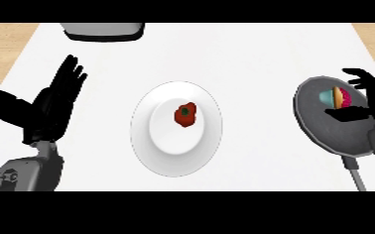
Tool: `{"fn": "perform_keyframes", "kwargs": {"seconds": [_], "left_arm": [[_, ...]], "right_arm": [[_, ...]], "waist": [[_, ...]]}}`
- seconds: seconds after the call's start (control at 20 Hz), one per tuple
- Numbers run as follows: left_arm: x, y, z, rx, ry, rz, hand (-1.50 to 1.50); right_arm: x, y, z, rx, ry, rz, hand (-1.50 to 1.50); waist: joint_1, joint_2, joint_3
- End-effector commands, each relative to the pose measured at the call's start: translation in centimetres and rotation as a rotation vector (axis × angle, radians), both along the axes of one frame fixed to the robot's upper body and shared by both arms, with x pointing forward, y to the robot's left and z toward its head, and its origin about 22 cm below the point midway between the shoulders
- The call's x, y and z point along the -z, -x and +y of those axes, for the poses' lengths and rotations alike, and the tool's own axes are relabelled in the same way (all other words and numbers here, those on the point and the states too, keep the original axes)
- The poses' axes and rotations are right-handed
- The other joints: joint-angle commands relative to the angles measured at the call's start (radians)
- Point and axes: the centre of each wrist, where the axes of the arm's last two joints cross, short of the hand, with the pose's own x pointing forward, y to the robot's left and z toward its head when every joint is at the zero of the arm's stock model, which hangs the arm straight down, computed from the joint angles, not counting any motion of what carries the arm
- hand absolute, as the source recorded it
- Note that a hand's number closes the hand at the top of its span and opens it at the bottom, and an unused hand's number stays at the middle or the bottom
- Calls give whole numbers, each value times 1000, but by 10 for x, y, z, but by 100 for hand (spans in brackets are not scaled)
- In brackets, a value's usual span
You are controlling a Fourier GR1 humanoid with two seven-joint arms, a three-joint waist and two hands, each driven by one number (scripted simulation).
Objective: Pick the cupcake from the plate and place it in the pan
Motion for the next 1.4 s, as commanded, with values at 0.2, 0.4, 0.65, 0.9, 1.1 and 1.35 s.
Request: {"fn": "perform_keyframes", "kwargs": {"seconds": [0.2,0.4,0.65,0.9,1.1,1.35], "left_arm": [[13,6,20,-18,-17,-7,0],[-6,8,5,-27,-3,8,0],[13,2,3,-49,1,20,0],[1,6,9,-45,8,-11,0],[20,9,18,-19,5,8,0],[28,8,16,-34,-4,-7,0]], "right_arm": [[1,14,-27,6,-256,-278,-150],[-18,45,-75,17,-433,-353,-150],[-10,105,-117,4,-579,-428,-150],[-22,166,-155,-73,-713,-453,-150],[-17,206,-175,-100,-729,-464,-150],[-14,223,-168,-94,-671,-452,-150]], "waist": [[-20,-3,-1],[-31,-11,0],[-46,-7,-1],[-39,-8,-1],[-21,-3,-1],[-20,-4,-2]]}}
